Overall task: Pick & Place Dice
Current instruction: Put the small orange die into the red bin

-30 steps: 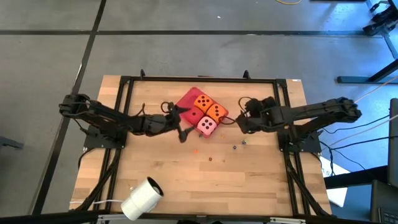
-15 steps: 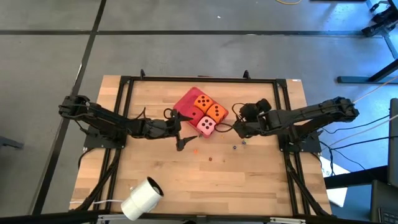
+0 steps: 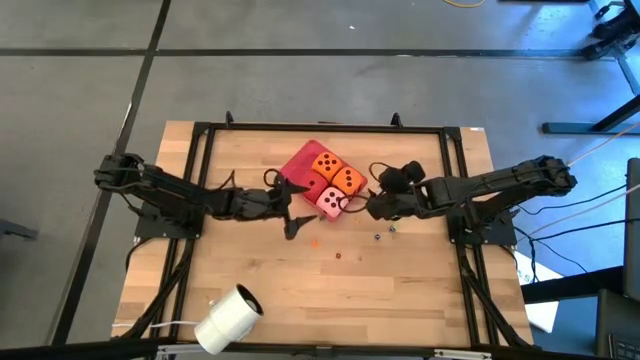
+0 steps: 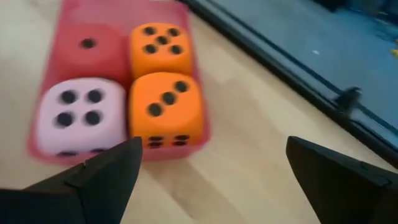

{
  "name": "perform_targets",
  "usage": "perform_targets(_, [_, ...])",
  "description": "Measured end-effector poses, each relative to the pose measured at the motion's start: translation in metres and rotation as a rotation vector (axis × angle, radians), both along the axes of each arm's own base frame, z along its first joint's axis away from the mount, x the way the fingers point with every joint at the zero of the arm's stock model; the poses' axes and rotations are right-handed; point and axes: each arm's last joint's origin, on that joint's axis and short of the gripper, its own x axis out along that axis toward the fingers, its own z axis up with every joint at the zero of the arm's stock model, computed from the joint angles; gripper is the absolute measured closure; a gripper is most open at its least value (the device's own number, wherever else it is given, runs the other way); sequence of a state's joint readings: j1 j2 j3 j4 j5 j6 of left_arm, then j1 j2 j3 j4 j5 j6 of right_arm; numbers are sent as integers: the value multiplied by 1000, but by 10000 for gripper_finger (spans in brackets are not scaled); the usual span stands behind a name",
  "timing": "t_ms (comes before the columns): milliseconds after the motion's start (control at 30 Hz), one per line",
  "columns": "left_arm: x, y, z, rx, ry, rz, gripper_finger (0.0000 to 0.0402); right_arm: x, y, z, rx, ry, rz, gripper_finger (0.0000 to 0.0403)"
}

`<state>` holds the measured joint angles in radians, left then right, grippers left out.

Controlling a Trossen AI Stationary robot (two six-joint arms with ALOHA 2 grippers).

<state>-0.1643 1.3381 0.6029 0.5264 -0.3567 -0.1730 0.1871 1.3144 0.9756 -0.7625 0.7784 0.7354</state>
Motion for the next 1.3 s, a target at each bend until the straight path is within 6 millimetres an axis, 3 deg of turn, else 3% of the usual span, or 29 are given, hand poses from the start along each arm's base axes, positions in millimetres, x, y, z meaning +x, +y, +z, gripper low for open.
perform_targets(233, [1, -11, -14, -29, 99, -200, 2, 4, 3, 0, 44, 47, 143, 5])
perform_targets(467, [9, -35, -57, 54, 280, -289, 2, 5, 4, 1, 45, 39, 144, 5])
perform_targets(633, [17, -41, -79, 13, 299, -288, 4, 5, 4, 1, 45, 39, 144, 5])
perform_targets(1000, [27, -46, -111, -34, 295, -362, 90, 5, 4, 1, 44, 39, 145, 5])
perform_targets(1300, [32, -38, -122, -24, 305, -332, 127, 5, 4, 1, 57, 26, 133, 5])
